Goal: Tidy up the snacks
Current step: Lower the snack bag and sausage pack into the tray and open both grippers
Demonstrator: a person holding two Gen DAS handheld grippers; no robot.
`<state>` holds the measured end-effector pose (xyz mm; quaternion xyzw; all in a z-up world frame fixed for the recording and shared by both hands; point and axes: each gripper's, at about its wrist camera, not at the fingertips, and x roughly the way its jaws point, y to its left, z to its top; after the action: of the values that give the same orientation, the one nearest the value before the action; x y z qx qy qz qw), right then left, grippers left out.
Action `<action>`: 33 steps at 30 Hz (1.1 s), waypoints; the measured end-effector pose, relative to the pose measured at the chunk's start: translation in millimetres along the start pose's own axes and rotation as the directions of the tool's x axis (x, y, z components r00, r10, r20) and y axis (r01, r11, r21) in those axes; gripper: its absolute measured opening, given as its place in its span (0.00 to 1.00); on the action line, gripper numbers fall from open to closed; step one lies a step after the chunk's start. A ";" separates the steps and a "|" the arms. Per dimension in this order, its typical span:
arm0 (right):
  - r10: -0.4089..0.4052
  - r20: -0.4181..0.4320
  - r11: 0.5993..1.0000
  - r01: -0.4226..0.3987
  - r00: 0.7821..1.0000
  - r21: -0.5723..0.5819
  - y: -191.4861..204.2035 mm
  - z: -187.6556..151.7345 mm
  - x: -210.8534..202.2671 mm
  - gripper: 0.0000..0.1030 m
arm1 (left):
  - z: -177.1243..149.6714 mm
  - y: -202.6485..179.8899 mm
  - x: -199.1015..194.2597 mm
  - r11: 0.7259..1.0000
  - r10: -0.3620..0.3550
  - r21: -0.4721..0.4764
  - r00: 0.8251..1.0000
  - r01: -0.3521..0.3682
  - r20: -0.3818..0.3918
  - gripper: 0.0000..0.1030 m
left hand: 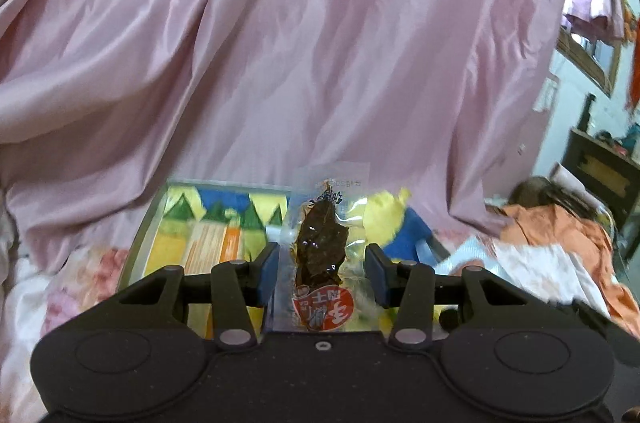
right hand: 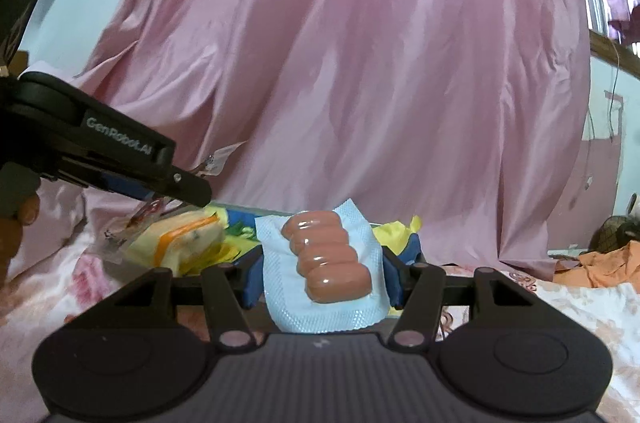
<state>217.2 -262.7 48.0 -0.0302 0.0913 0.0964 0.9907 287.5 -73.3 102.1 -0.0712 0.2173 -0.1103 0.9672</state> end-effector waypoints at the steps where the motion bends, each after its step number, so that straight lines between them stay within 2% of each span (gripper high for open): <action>1: -0.001 -0.003 1.000 0.001 1.000 0.011 -3.3 1.0 7.1 0.60 | 3.1 -0.9 8.1 1.000 0.010 -0.003 1.000 -0.010 0.008 0.47; 6: -0.039 0.006 0.999 0.039 0.999 0.014 -11.8 1.8 35.6 0.60 | 14.1 -2.0 47.2 1.000 0.019 -0.006 1.000 -0.019 0.013 0.47; 12: -0.055 -0.040 0.996 0.058 0.998 0.074 -28.3 -3.2 66.8 0.60 | 6.9 -7.6 83.7 0.999 0.033 0.008 0.999 -0.033 -0.019 0.47; 20: -0.062 -0.092 0.992 0.072 0.994 0.106 -35.5 -20.0 82.2 0.61 | -8.0 -11.6 106.3 0.999 0.038 0.011 0.997 -0.037 -0.060 0.47; 25: -0.061 -0.106 0.994 0.070 0.992 0.084 -30.7 -24.8 86.1 0.63 | -11.7 -9.5 110.2 1.000 0.030 0.004 0.996 -0.030 -0.080 0.48; 26: -0.061 -0.109 0.994 0.070 0.992 0.083 -29.6 -24.2 86.4 0.63 | -12.0 -8.9 109.9 0.999 0.034 -0.001 0.996 -0.035 -0.078 0.50; 28: -0.067 -0.108 0.994 0.076 0.992 0.082 -29.1 -23.6 87.6 0.66 | -11.7 -8.7 108.4 0.999 0.040 -0.008 0.996 -0.041 -0.075 0.60; 30: -0.067 -0.103 0.994 0.076 0.992 0.082 -29.8 -21.7 85.8 0.77 | -10.5 -8.7 104.7 0.998 0.051 -0.022 0.996 -0.053 -0.073 0.72; 33: -0.072 -0.083 0.993 0.079 0.994 0.083 -31.2 -20.2 78.8 0.86 | -6.8 -8.9 94.0 0.997 0.055 -0.042 0.997 -0.057 -0.050 0.80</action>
<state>295.8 -280.2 14.7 0.0054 0.1336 0.0536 0.9896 365.8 -105.5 59.7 -0.0835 0.2452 -0.0799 0.9626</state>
